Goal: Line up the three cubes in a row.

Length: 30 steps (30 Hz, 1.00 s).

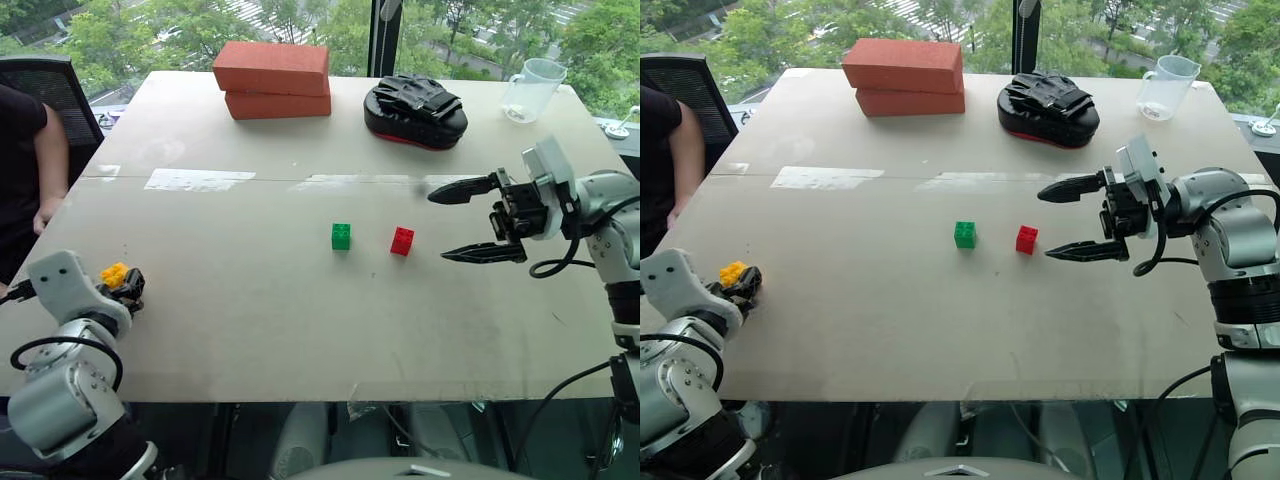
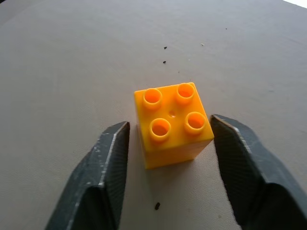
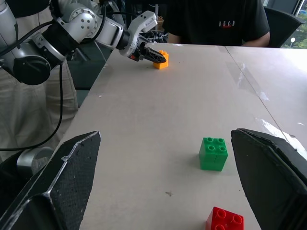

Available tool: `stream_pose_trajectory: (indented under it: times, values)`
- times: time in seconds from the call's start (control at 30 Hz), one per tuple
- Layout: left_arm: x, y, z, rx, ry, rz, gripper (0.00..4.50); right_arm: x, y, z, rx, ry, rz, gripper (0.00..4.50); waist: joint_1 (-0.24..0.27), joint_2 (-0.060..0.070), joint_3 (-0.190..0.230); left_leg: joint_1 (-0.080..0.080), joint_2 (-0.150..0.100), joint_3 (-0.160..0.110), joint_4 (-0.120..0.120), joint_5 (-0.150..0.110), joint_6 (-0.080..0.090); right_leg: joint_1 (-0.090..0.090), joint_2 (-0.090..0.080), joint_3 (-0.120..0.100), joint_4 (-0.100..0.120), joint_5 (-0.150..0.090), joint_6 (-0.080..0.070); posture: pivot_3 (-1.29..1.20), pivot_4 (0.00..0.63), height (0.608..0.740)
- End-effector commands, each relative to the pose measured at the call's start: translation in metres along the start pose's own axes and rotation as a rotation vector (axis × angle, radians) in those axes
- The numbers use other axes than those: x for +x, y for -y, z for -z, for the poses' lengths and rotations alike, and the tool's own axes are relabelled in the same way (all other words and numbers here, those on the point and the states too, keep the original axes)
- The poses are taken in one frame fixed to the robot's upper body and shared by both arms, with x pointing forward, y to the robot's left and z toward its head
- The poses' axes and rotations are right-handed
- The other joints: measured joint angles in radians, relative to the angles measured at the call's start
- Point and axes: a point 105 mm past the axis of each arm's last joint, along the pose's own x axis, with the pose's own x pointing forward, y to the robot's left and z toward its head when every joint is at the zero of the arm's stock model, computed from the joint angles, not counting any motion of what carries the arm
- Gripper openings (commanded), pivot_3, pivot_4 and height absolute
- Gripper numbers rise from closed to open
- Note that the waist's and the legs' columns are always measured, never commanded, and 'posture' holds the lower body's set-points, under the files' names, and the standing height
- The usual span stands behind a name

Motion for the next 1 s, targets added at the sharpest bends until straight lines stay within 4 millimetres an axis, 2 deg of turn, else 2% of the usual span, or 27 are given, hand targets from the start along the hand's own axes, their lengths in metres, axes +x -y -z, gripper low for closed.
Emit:
stream_pose_trajectory:
  times: [0.03,0.1,0.23,0.3,0.37,0.47,0.57,0.67,0.77,1.0]
  values:
    - [-0.001,-0.001,-0.009,0.039,0.058,0.006,1.23,-0.005,-0.005,-0.012,-0.046,0.004,-0.003,4.50,-0.001,0.000,0.000,0.000,0.000,0.000,0.000,0.000,0.000,0.000,0.000,0.000,0.000,0.000,0.000,0.00,0.150,0.740]
    - [0.001,0.005,-0.013,0.079,0.082,0.070,1.23,-0.006,-0.006,-0.012,-0.046,0.004,0.015,4.50,0.000,0.000,0.000,0.000,0.000,0.000,0.000,0.000,0.000,0.000,0.000,0.000,0.000,0.000,0.000,0.00,0.150,0.740]
    - [0.004,0.035,-0.029,0.183,0.176,0.345,1.23,-0.008,-0.007,-0.015,-0.047,0.014,0.068,4.50,0.003,0.000,0.000,0.000,0.000,0.000,0.000,0.000,0.000,0.000,0.000,-0.001,0.000,0.000,0.000,0.00,0.150,0.740]
    - [-0.001,0.066,-0.029,0.204,0.119,0.655,1.23,-0.010,-0.011,-0.016,-0.044,0.010,0.097,4.50,0.004,0.000,0.000,0.000,0.000,0.000,0.000,0.000,0.000,0.000,-0.001,-0.001,-0.001,0.000,0.000,0.00,0.150,0.740]
    - [-0.011,0.100,-0.030,0.396,0.076,1.024,1.23,-0.014,-0.017,-0.018,-0.036,0.005,0.132,4.50,0.007,0.001,0.000,-0.001,0.000,0.000,0.000,0.000,0.000,0.000,-0.002,-0.001,-0.001,0.000,-0.001,0.00,0.150,0.740]
    - [-0.002,0.122,-0.022,0.667,-0.041,1.355,1.23,-0.019,-0.024,-0.018,-0.020,-0.012,0.165,4.50,0.013,0.005,0.000,-0.001,-0.001,-0.001,-0.001,0.000,0.000,0.000,0.000,-0.004,-0.001,0.000,-0.002,0.00,0.150,0.740]
    - [0.020,0.141,-0.023,0.846,-0.111,1.468,1.23,-0.021,-0.026,-0.019,-0.019,-0.029,0.186,4.50,0.004,0.007,0.000,-0.001,-0.003,0.002,-0.001,0.000,0.001,0.000,0.005,-0.006,-0.002,0.001,-0.002,0.00,0.150,0.740]
    - [0.031,0.160,-0.025,0.969,-0.143,1.516,1.23,-0.023,-0.026,-0.021,-0.024,-0.036,0.221,4.50,-0.009,0.005,0.000,-0.001,-0.007,0.006,0.001,-0.002,0.005,0.001,0.008,-0.004,-0.003,0.002,0.000,0.00,0.150,0.740]
    - [0.033,0.179,-0.024,1.071,-0.148,1.550,1.23,-0.028,-0.023,-0.020,-0.020,-0.059,0.279,4.50,-0.021,0.005,0.001,-0.002,-0.006,0.006,0.000,-0.002,0.005,-0.001,0.008,-0.003,-0.003,0.001,0.003,0.00,0.150,0.740]
    - [0.031,0.192,-0.027,1.120,-0.132,1.592,1.23,-0.038,-0.024,-0.017,-0.018,-0.092,0.337,4.50,-0.023,0.005,0.001,-0.002,-0.007,0.005,0.002,-0.005,0.011,-0.001,0.005,-0.002,-0.002,0.000,0.004,0.00,0.150,0.740]
